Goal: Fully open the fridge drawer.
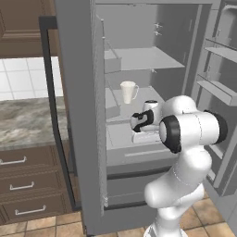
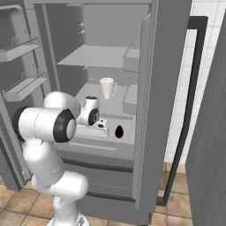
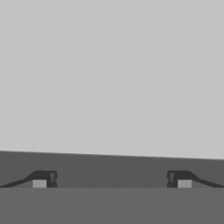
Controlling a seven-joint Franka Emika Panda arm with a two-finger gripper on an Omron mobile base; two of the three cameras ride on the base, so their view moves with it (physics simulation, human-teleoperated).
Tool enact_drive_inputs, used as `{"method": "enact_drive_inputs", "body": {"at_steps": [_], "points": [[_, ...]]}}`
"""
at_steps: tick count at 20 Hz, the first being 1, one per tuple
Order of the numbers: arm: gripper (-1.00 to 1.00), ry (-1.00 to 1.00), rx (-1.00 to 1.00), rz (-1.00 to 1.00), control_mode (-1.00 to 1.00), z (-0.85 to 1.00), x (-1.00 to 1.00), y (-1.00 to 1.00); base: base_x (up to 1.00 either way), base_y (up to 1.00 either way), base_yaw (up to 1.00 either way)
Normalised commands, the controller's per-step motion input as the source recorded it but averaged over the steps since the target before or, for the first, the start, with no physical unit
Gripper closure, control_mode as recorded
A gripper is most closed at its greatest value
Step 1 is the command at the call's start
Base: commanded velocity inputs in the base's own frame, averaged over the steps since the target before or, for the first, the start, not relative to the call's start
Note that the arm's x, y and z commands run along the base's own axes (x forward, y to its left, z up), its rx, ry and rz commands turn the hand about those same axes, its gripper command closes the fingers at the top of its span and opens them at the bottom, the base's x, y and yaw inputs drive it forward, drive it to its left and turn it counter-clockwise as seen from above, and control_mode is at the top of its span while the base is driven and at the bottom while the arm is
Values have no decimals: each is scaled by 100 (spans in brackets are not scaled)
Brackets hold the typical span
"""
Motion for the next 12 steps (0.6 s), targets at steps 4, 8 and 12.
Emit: {"method": "enact_drive_inputs", "body": {"at_steps": [4,8,12], "points": [[-100,0,0,0,-100,-55,-100,-36,0,0,0],[-100,0,0,0,-100,-57,-100,-47,0,0,0],[-100,0,0,0,-100,-59,-100,-51,0,0,0]]}}
